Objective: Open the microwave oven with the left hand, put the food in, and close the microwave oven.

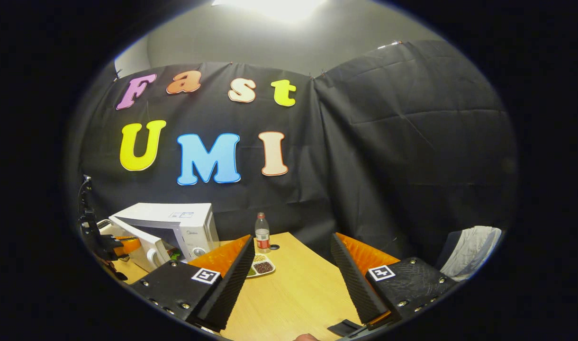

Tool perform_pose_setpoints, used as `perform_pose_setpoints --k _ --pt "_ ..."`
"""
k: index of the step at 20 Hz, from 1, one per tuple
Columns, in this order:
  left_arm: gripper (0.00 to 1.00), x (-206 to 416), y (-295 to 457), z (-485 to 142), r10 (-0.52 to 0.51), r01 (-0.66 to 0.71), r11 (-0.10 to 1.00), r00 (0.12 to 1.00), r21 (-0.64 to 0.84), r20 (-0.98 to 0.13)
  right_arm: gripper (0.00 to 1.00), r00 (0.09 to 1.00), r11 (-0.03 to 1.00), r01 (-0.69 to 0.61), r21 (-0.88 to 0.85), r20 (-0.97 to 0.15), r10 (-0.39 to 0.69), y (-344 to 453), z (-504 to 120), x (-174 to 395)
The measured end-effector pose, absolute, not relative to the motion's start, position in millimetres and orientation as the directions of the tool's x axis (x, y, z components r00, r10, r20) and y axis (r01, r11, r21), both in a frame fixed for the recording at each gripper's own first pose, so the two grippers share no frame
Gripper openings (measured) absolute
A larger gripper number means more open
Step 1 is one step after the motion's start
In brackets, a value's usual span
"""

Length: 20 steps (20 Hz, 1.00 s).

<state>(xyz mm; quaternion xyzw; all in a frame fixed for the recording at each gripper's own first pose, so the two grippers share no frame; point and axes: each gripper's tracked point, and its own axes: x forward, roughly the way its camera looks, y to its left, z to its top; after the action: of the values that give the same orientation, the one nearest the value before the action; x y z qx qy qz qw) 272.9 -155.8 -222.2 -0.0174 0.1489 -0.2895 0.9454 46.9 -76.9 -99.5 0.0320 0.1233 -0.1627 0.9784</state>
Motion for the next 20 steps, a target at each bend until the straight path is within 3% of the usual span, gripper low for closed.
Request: perform_pose_setpoints --k 1,2,3,20 --pt "0.07 279.5 -157.7 -224.1 -0.546 0.534 0.836 0.792 -0.124 -0.273 0.98 0.914 0.943 0.332 0.02 -0.257 -0.316 -77.7 -101.3 45.7" --pt "0.13 286.3 -158.7 -225.6 -0.542 0.527 0.839 0.795 -0.132 -0.274 0.98 0.911 0.941 0.337 0.018 -0.26 -0.321 -78.9 -101.8 43.5" --pt "0.07 291.8 -160.2 -227.7 -0.538 0.521 0.842 0.797 -0.14 -0.274 0.98 0.909 0.94 0.341 0.016 -0.263 -0.325 -79.8 -102.2 42.3" --pt "0.07 350.7 -178.8 -242.8 -0.505 0.481 0.863 0.818 -0.154 -0.276 0.98 0.886 0.929 0.369 -0.019 -0.297 -0.358 -79.2 -113.2 33.3"
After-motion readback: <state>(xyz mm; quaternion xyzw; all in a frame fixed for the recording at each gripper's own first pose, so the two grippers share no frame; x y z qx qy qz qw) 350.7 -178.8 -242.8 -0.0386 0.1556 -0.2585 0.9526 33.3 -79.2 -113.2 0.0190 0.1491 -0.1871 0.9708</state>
